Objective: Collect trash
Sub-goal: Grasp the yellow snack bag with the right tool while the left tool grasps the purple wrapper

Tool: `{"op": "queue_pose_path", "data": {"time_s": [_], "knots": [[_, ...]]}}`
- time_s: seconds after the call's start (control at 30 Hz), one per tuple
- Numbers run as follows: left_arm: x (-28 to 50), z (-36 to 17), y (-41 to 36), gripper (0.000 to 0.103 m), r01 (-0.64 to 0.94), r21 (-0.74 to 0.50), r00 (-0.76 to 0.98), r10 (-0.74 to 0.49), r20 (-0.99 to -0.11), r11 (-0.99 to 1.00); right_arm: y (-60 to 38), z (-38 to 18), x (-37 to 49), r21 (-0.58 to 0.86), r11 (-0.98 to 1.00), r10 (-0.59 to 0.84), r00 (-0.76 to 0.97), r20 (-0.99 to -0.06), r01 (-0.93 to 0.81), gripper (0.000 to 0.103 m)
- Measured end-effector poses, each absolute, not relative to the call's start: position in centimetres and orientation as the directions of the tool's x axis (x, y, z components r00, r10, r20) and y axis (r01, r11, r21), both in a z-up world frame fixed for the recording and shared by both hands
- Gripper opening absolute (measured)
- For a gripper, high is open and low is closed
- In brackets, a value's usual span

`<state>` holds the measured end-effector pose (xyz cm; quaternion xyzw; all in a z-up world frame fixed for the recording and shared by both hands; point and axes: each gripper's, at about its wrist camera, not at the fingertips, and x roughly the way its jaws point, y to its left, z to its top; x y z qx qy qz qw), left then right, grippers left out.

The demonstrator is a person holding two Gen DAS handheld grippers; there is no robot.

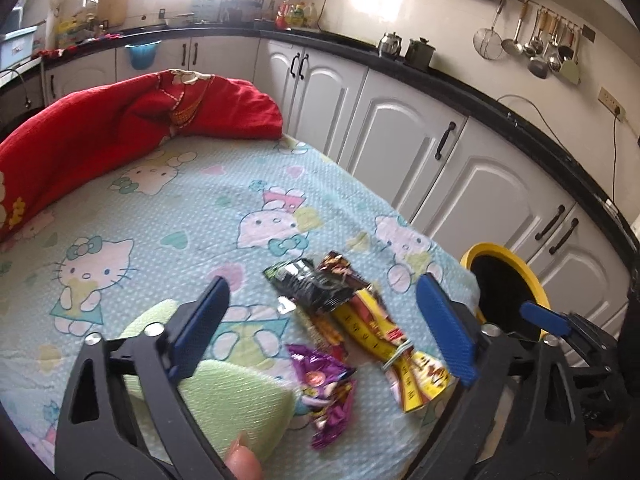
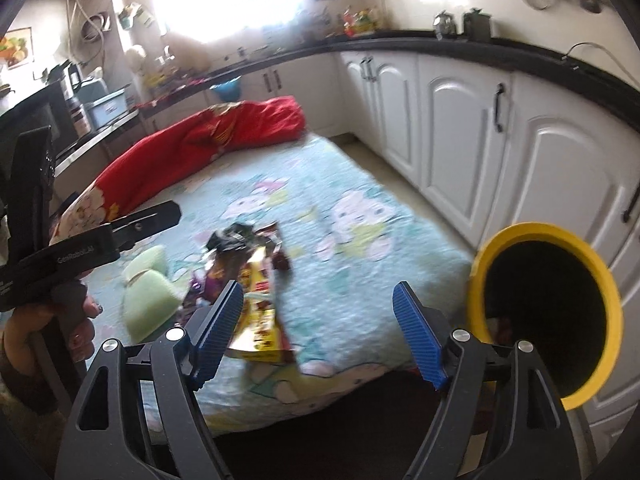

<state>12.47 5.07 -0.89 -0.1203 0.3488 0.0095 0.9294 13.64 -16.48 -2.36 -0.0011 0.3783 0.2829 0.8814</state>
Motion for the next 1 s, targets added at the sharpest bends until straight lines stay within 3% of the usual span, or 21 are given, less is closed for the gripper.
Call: {"op": "queue_pose_path", "data": {"time_s": [0.17, 0.4, 0.57, 0.8, 0.9, 1.0], "knots": [[12.5, -1.9, 6.6, 0.067, -0.068, -0.297, 0.697, -0.167, -0.698, 0.953, -14.0, -4.3, 14.6, 0.247, 0.815, 0.516, 0.461, -0.722, -0.524, 0.075], [12.7, -3.5, 6.9, 0.065, -0.011, -0.314, 0.617, -0.241, -0.75, 0.949, -11.7, -6.4, 15.8, 0.266, 0.796, 0.514, 0.374, -0.772, -0.544, 0.074], [12.8, -4.2, 6.7, 0.065, 0.023, -0.291, 0.581, -0.249, -0.775, 0.957, -10.5, -8.0, 16.7, 0.293, 0.781, 0.517, 0.309, -0.798, -0.551, 0.066], [13.6, -5.1, 5.4, 0.065, 0.081, -0.248, 0.534, -0.252, -0.807, 0.965, -10.8, -8.4, 17.1, 0.285, 0.779, 0.512, 0.304, -0.803, -0.559, 0.046], [13.9, -5.6, 4.5, 0.065, 0.11, -0.216, 0.512, -0.242, -0.825, 0.97, -11.4, -8.2, 17.2, 0.298, 0.772, 0.524, 0.297, -0.798, -0.561, 0.043], [14.1, -6.3, 3.9, 0.058, 0.121, -0.187, 0.492, -0.223, -0.842, 0.975, -12.1, -8.0, 17.2, 0.312, 0.766, 0.538, 0.294, -0.79, -0.561, 0.04]]}}
